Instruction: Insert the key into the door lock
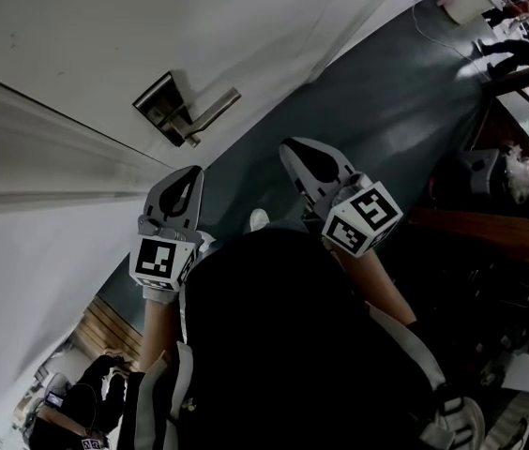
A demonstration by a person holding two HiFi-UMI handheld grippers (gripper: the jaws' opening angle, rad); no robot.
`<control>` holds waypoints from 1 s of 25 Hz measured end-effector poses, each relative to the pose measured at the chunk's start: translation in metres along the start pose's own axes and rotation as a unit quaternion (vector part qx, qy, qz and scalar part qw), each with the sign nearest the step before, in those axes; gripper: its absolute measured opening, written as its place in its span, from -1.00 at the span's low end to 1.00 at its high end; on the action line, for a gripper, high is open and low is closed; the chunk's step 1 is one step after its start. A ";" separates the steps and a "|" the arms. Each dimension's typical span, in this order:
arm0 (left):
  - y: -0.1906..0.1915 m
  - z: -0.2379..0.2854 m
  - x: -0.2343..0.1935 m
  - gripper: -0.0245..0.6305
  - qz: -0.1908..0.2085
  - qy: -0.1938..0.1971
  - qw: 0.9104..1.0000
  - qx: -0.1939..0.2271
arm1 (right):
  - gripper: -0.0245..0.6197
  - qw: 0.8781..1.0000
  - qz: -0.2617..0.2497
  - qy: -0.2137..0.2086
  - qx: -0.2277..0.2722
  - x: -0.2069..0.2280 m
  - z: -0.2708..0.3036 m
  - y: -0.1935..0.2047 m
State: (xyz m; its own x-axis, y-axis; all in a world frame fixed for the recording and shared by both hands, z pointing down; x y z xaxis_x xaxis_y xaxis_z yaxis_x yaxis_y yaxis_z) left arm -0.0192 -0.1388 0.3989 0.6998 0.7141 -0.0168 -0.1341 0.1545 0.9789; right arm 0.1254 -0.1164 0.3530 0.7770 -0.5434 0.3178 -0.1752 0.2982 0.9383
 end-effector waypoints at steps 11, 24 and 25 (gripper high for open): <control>-0.031 0.004 0.004 -0.90 -0.005 0.001 1.000 0.025 | -0.85 0.995 -0.096 0.007 -0.027 -0.012 -0.015 -0.014; -0.036 0.006 0.004 -0.90 0.007 0.002 1.000 0.021 | -0.85 0.995 -0.096 0.008 -0.035 -0.009 -0.013 -0.006; -0.037 0.006 0.004 -0.90 0.008 0.002 1.000 0.021 | -0.85 0.995 -0.096 0.008 -0.035 -0.009 -0.013 -0.006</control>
State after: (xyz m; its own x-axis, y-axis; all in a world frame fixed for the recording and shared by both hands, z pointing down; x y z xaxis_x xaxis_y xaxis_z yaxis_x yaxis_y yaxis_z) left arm -0.0074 -0.1458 0.3636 0.6950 0.7190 -0.0022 -0.1158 0.1149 0.9866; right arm 0.1269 -0.1028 0.3428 0.8017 -0.5830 0.1318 0.0191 0.2454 0.9692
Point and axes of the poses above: the fingertips, and each gripper's own axes: z forward along the fingers, x to its right, y out of its underside, the point moved 1 cm from there along -z, backward along the fingers, and after that the axes turned 10 degrees about -y, right-handed, at the moved point
